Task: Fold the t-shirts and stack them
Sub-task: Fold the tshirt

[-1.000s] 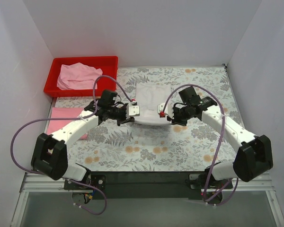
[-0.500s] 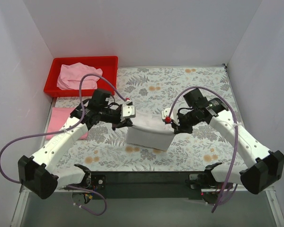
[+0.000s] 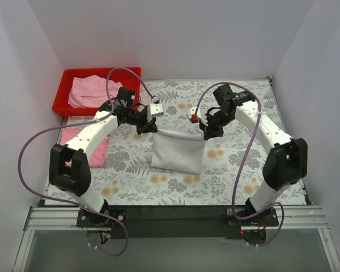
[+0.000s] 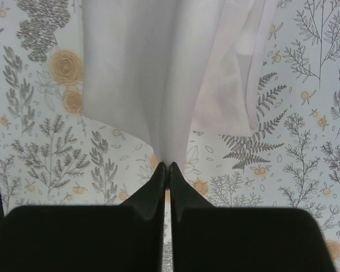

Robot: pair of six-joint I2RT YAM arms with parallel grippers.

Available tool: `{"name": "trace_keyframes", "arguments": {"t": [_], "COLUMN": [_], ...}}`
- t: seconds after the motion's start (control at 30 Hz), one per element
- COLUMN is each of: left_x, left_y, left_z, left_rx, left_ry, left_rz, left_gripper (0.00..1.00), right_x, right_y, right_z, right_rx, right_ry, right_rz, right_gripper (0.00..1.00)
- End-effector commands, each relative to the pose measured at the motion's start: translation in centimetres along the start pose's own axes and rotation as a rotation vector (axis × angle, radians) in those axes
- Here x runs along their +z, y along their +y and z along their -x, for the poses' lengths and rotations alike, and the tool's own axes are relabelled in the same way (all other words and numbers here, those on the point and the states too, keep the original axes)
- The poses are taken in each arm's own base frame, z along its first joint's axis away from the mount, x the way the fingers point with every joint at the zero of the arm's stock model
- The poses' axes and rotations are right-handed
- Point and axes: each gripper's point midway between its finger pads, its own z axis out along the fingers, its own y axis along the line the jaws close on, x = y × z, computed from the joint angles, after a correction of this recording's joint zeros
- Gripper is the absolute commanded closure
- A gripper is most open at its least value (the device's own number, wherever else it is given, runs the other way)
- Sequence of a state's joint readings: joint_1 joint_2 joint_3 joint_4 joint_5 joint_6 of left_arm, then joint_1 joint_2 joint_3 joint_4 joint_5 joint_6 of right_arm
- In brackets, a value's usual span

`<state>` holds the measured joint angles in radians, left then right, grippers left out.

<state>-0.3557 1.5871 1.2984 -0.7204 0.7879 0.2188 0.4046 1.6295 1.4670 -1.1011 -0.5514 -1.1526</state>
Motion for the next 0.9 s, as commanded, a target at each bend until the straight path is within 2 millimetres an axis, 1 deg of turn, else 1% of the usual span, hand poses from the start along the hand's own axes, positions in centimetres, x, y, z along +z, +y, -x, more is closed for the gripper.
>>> {"name": "trace_keyframes", "arguments": {"t": [0.0,0.03,0.07,0.1,0.13,0.17,0.2,0.23,0.27,0.3,0.33,0.37,0.4,0.43,0.47,0.53,0.63,0.7,0.8,0.87], "left_x": [-0.2,0.5,0.8,1.1,1.8,2.0,2.1,2.7,2.8,3.1,3.2,3.8,3.9,4.0,4.4,4.5,4.8,4.9,5.2,5.6], "left_y": [3.0,3.8,4.3,4.8,5.7,6.2,6.8,7.5,7.9,8.6,9.2,9.6,10.2,10.6,11.0,11.5,12.1,12.3,12.5,12.8], "left_z": [0.8,-0.2,-0.5,-0.7,-1.3,-1.6,-1.7,-2.2,-2.3,-2.7,-3.1,-3.8,-4.0,-4.1,-4.4,-4.8,-5.3,-5.6,-6.6,-7.4], "left_rx": [0.063,0.048,0.042,0.044,0.037,0.03,0.032,0.024,0.025,0.031,0.035,0.026,0.032,0.028,0.022,0.02,0.02,0.01,0.002,-0.022], "left_ry": [-0.036,-0.022,-0.022,-0.025,-0.018,-0.017,-0.019,-0.013,-0.016,-0.018,-0.01,-0.003,-0.005,-0.002,-0.001,0.003,0.001,0.002,0.025,0.037], "left_rz": [0.029,0.024,0.026,0.024,0.024,0.026,0.033,0.032,0.038,0.049,0.064,0.064,0.076,0.081,0.078,0.083,0.093,0.102,0.115,0.124], "left_gripper": [1.0,1.0,1.0,1.0,1.0,1.0,1.0,1.0,1.0,1.0,1.0,1.0,1.0,1.0,1.0,1.0,1.0,1.0,1.0,0.97], "right_x": [0.0,0.9,0.6,0.8,1.6,1.5,1.8,2.4,2.4,2.5,3.2,3.4,3.3,3.8,3.8,4.0,4.3,4.4,5.0,5.4], "right_y": [-2.6,-3.3,-4.6,-5.2,-5.9,-6.7,-7.3,-7.9,-8.6,-9.2,-9.7,-10.0,-10.6,-10.9,-11.3,-12.4,-13.5,-13.9,-14.2,-14.4], "right_z": [-0.9,-1.6,-1.6,-1.8,-2.6,-2.3,-2.7,-3.3,-3.2,-3.3,-4.0,-4.1,-4.0,-4.5,-4.6,-4.8,-4.8,-4.9,-5.1,-5.4], "right_rx": [-0.025,-0.013,-0.019,-0.013,0.005,-0.009,-0.006,0.007,-0.003,0.0,0.02,0.024,0.018,0.025,0.022,0.021,0.013,0.017,0.035,0.057], "right_ry": [0.017,0.028,0.023,0.026,0.034,0.029,0.036,0.041,0.038,0.038,0.041,0.042,0.04,0.046,0.05,0.055,0.061,0.06,0.06,0.065], "right_rz": [-0.007,0.015,-0.007,-0.006,0.011,0.0,0.001,0.013,0.003,-0.001,0.012,0.013,0.002,0.01,0.005,-0.008,-0.019,-0.023,-0.016,-0.017], "right_gripper": [0.99,0.99,0.99,0.99,0.99,0.99,0.99,0.99,0.99,0.99,0.99,0.99,0.99,0.99,0.99,0.99,0.99,0.99,0.99,0.99]}}
